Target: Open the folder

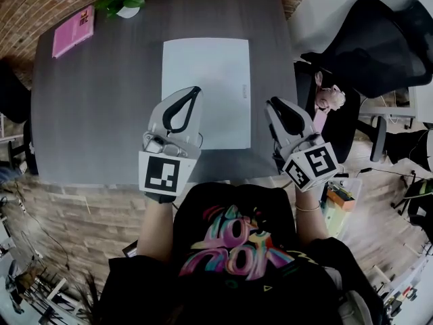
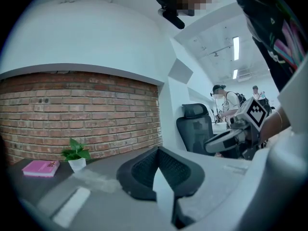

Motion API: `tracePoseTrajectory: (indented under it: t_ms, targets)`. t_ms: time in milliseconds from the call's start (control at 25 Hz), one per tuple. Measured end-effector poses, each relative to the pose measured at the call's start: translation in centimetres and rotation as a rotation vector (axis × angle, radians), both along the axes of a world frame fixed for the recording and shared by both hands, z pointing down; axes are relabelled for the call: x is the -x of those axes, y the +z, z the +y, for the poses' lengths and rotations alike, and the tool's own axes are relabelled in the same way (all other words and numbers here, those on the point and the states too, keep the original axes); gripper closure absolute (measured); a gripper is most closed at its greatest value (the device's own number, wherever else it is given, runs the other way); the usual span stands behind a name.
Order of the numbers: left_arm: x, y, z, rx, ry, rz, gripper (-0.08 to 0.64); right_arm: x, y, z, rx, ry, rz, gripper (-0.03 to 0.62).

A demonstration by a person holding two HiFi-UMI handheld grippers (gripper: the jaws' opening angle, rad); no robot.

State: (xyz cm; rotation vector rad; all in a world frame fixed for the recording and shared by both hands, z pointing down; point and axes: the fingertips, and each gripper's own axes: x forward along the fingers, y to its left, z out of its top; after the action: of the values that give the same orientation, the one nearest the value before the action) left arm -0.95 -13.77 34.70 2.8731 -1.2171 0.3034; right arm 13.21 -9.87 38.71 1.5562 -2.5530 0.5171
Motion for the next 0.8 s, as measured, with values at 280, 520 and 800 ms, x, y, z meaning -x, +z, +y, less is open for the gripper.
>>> tracePoseTrajectory:
  t_ms: [280,520,800]
  targets:
    - [-1.0,2.0,1.0,0.017,0.034,-0.020,0.561,0.9,5.5,0.2,0.145,-0.038,-0.059,0.485]
    - [-1.5,4.5,2.4,0.043,0.065,-0.050,0.561,1.1,9.8,0.8,0.255,-0.038,-0.100,0.480]
    - [-2.1,7.0,4.0,0.081,0.119,-0.082,0.560,1.7,12.6,1.1,0.325,-0.045,-0.137,0.482]
